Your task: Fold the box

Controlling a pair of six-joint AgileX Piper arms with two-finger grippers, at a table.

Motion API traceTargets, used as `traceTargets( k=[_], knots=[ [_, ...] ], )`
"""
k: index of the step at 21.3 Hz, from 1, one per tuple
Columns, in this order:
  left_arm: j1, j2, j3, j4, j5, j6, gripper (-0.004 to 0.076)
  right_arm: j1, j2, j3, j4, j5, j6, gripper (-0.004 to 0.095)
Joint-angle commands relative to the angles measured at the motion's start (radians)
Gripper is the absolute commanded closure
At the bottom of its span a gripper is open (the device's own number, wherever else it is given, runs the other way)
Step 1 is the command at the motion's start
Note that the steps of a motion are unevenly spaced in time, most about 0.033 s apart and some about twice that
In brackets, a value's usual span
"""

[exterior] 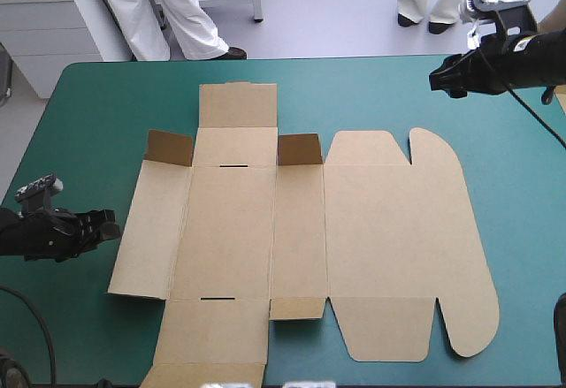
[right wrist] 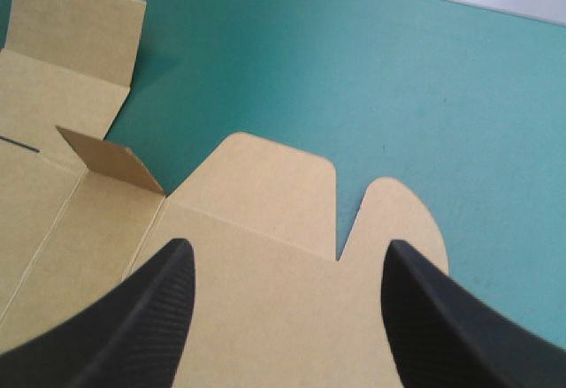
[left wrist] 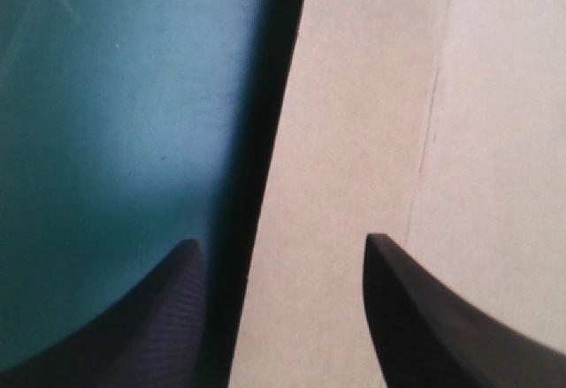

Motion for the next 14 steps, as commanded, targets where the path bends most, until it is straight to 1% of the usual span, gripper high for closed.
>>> traceTargets(
  k=[1, 3, 6, 7, 9, 11, 14],
  knots=[
    [0.001, 0.031, -0.023, -0.048, -0.001, 0.007, 0.0333, -0.007, -0.070, 0.065, 0.025, 0.002, -0.012, 0.0312],
    [0.001, 0.078, -0.023, -0.041, -0.004, 0.015, 0.0322, -0.007, -0.106, 0.134, 0.022, 0.002, -0.023, 0.0303],
    [0.001, 0.110, -0.021, -0.020, 0.019, 0.042, 0.0322, -0.007, -0.123, 0.144, 0.022, 0.002, -0.037, 0.0303],
    [0.001, 0.121, -0.021, -0.045, 0.021, 0.058, 0.0322, -0.007, -0.127, 0.144, 0.022, 0.002, -0.040, 0.0303],
    [0.001, 0.165, -0.021, -0.104, 0.046, 0.099, 0.0322, -0.007, -0.127, 0.144, 0.028, 0.002, -0.040, 0.0303],
    [0.001, 0.218, -0.021, -0.102, 0.085, 0.112, 0.0322, -0.007, -0.129, 0.144, 0.028, 0.002, -0.040, 0.0303],
    [-0.001, 0.283, -0.021, -0.116, 0.115, 0.125, 0.0322, -0.007, -0.136, 0.144, 0.028, 0.002, -0.042, 0.0303]
  ],
)
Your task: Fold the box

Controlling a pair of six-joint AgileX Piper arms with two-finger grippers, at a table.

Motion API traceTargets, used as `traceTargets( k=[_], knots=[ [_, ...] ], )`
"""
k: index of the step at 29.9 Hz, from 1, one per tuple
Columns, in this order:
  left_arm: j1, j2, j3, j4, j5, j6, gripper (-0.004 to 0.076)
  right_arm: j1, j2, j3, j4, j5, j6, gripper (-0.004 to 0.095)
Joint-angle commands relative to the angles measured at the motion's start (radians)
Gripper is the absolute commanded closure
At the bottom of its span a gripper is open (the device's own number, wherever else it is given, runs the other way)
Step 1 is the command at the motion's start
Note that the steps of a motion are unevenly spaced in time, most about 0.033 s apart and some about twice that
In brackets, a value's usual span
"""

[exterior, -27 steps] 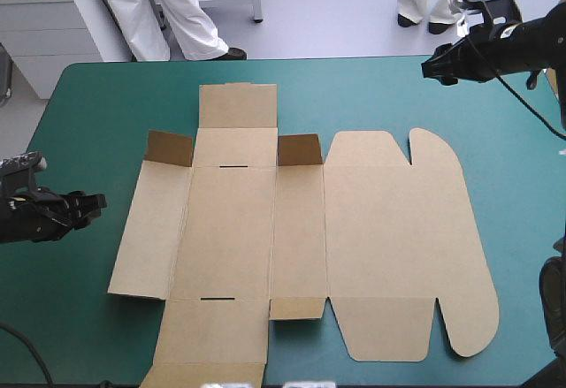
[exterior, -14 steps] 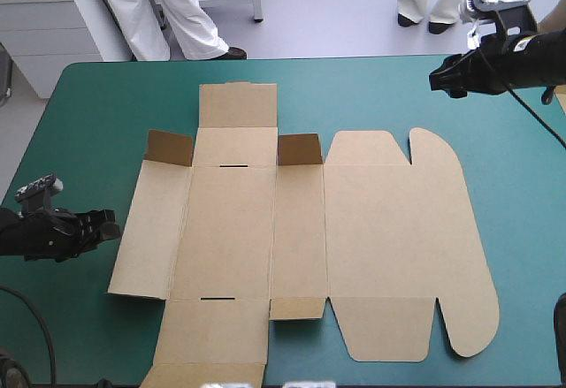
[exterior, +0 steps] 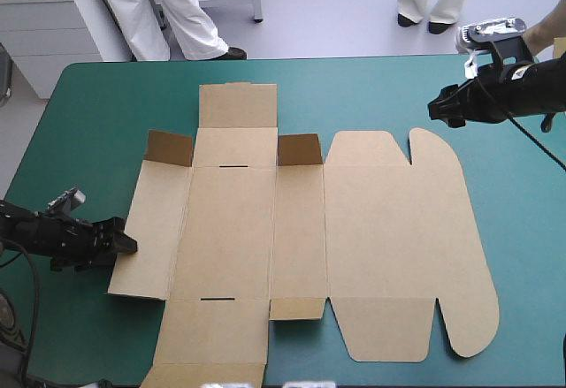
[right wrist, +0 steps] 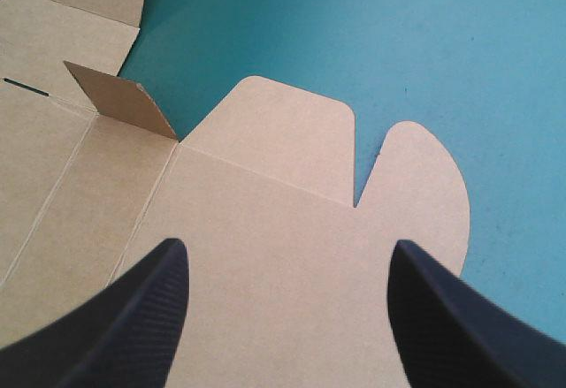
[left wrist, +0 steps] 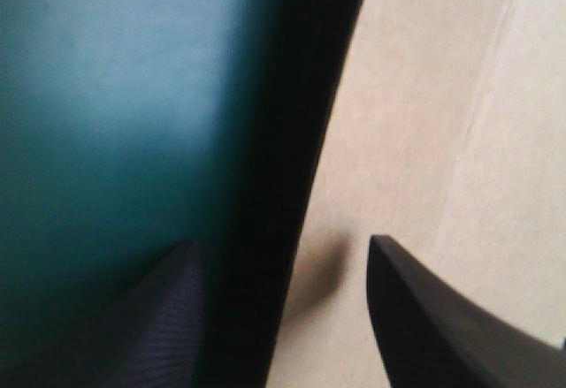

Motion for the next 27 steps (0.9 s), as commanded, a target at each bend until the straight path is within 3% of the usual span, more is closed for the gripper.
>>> traceTargets(
  k=[1, 8, 20, 23, 27],
  knots=[
    [-0.002, 0.032, -0.019, -0.067, 0.057, 0.027, 0.0322, -0.006, -0.045, -0.022, 0.024, 0.002, -0.015, 0.0303],
    [-0.002, 0.083, -0.021, -0.230, 0.190, 0.128, 0.0328, -0.006, -0.045, -0.022, 0.022, 0.000, -0.022, 0.0304],
    [-0.114, 0.083, -0.034, -0.141, 0.190, 0.077, 0.0405, -0.006, -0.045, -0.022, 0.011, 0.000, -0.022, 0.0305],
    [-0.135, 0.083, -0.041, -0.102, 0.190, 0.055, 0.0456, -0.006, -0.045, -0.022, 0.009, 0.000, -0.022, 0.0305],
    [-0.137, 0.083, -0.058, -0.102, 0.190, 0.041, 0.0582, -0.006, -0.045, -0.022, 0.009, 0.000, -0.022, 0.0309]
  ],
)
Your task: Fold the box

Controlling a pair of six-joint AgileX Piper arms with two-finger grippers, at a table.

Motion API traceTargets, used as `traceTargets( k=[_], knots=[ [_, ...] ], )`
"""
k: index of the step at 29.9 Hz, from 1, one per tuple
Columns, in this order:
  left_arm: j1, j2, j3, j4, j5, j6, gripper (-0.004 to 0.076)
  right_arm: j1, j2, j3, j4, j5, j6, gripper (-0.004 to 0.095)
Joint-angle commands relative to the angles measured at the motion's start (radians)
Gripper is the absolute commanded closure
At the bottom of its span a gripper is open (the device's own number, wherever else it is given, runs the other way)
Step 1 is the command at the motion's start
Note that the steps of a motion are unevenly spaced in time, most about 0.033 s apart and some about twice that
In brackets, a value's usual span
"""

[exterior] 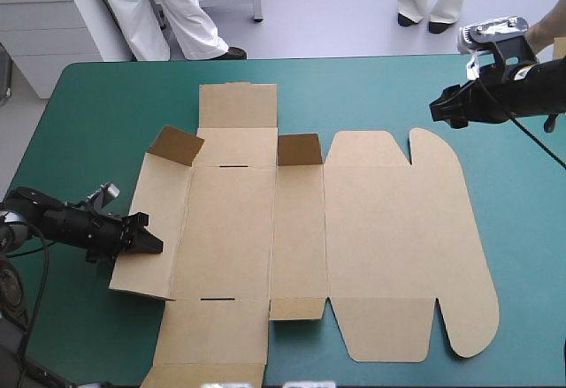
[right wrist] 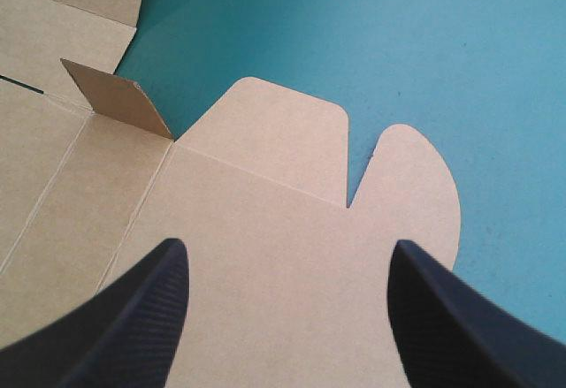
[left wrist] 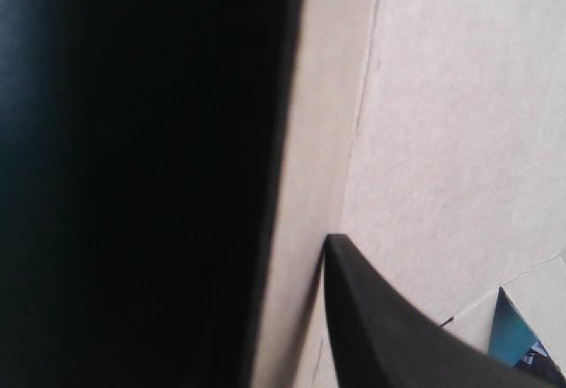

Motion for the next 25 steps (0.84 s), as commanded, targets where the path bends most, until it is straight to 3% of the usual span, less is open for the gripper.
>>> traceTargets(
  k=[1, 6, 14, 25],
  knots=[
    [-0.007, -0.026, -0.030, -0.007, 0.114, -0.029, 0.0617, -0.006, -0.036, -0.022, 0.017, 0.000, -0.009, 0.0308],
    [-0.007, -0.026, -0.062, -0.005, 0.114, -0.033, 0.0755, -0.006, -0.036, -0.022, 0.005, 0.000, -0.009, 0.0309],
    [-0.073, -0.041, -0.217, 0.009, 0.114, -0.002, 0.0756, -0.006, -0.053, -0.022, -0.072, 0.000, -0.002, 0.0325],
    [-0.328, -0.017, -0.596, 0.288, 0.114, 0.128, 0.0756, -0.006, -0.084, -0.022, -0.124, 0.000, 0.033, 0.0334]
  ],
)
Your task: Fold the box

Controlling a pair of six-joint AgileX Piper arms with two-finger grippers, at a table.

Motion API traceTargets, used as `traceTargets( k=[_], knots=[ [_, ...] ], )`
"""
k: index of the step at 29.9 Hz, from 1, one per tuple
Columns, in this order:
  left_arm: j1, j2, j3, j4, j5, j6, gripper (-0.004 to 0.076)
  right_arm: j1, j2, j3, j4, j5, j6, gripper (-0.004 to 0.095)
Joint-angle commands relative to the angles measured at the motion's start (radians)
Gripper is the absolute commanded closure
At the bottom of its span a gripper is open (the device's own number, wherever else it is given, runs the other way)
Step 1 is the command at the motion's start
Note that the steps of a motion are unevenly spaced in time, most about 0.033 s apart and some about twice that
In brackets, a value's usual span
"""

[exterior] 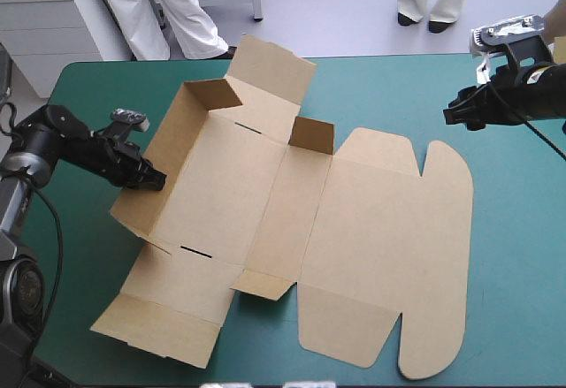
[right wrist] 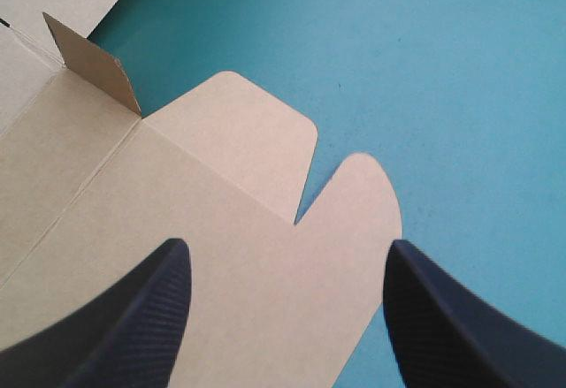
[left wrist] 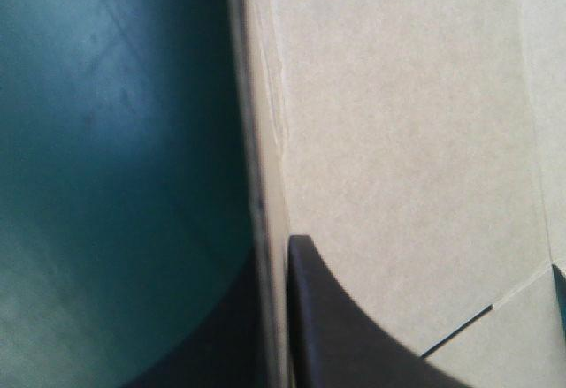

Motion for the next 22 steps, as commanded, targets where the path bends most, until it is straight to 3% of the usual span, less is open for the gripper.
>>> traceTargets(
  k=[1, 7, 22],
  knots=[
    [-0.075, -0.025, -0.128, 0.045, 0.095, 0.078, 0.0756, -0.006, -0.041, -0.022, -0.008, 0.000, 0.014, 0.0334],
    [-0.186, 0.012, -0.274, 0.082, -0.044, 0.209, 0.0756, -0.006, -0.043, -0.022, -0.006, 0.000, 0.021, 0.0336],
    [-0.467, 0.066, -0.440, 0.193, -0.614, 0.618, 0.0750, -0.006, -0.049, -0.022, -0.006, 0.000, 0.079, 0.0336]
  ],
)
